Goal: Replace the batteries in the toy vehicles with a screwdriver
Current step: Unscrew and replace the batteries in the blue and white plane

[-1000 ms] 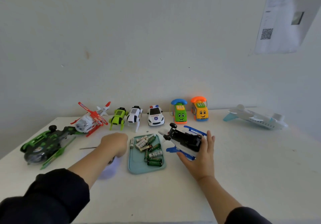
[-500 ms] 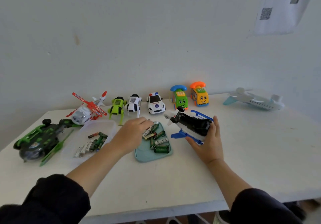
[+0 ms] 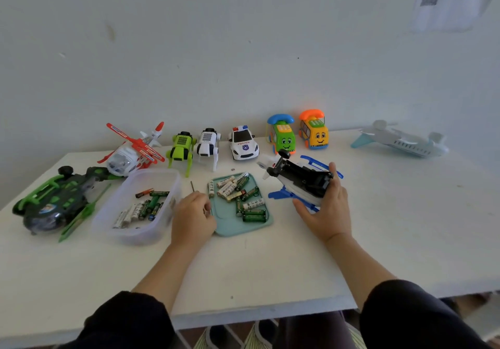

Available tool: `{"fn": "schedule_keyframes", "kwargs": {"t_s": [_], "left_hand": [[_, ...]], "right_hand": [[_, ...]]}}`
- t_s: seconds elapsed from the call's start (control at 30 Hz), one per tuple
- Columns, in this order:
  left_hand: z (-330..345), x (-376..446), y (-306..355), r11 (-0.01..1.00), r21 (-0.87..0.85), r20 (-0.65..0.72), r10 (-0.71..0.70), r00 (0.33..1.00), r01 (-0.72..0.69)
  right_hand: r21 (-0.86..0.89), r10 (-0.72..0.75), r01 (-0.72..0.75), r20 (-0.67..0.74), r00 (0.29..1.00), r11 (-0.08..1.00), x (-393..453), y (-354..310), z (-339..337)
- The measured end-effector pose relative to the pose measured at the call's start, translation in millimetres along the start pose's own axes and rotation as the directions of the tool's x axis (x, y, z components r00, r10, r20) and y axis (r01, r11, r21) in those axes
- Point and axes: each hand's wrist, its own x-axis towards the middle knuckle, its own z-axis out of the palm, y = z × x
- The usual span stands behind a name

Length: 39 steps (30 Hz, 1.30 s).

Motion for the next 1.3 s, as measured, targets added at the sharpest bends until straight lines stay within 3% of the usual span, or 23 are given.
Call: {"fn": "schedule_keyframes", "kwargs": {"t_s": [0.2,0.37,0.5,0.63,0.77,0.9,1.0,1.17,1.3], "left_hand": [[3,-3,-1,0.995,0.082,-0.022,0.051,0.998,-0.049],[11,-2,1,0.974,0.158,-0.041,0.173,0.984,-0.165],[18,7,22,0.99,0.142,0.059,0.006,0.998,-0.014],[25,20,41,0.969,0.243,0.169,-0.073,0.983,0.031],[27,28,48,0.956,0.289,0.179,-0.111,0.978,0.056],[25,32,52,0.98,0.108,0.061,-0.173,0.983,0.166],[18,36,64,0.951,-0.22,-0.046,-0.231,0.972,0.216],[4,39,115,0.797,-0.603,-0.203,-0.188,0.961,0.029],[18,38,142,0.798,-0.59,-0.23,-0.018,0.973,-0.125]], "right_hand": [[-0.006,-0.102,0.102,-0.03,0.994,0.995,0,3,5],[0.012,-0.097,0.098,-0.034,0.995,0.995,2,10,5],[0.049,-0.026,0.028,-0.03,0.999,0.998,5,12,4],[0.042,-0.042,0.044,-0.032,0.999,0.998,6,16,5],[0.04,-0.061,0.062,-0.036,0.998,0.997,7,17,6],[0.025,-0.057,0.058,-0.036,0.998,0.998,9,17,6],[0.008,-0.057,0.057,-0.038,0.998,0.998,10,17,6],[-0.022,-0.058,0.057,-0.048,0.997,0.998,10,18,6],[-0.027,-0.034,0.032,-0.068,0.997,0.999,10,17,6]]}}
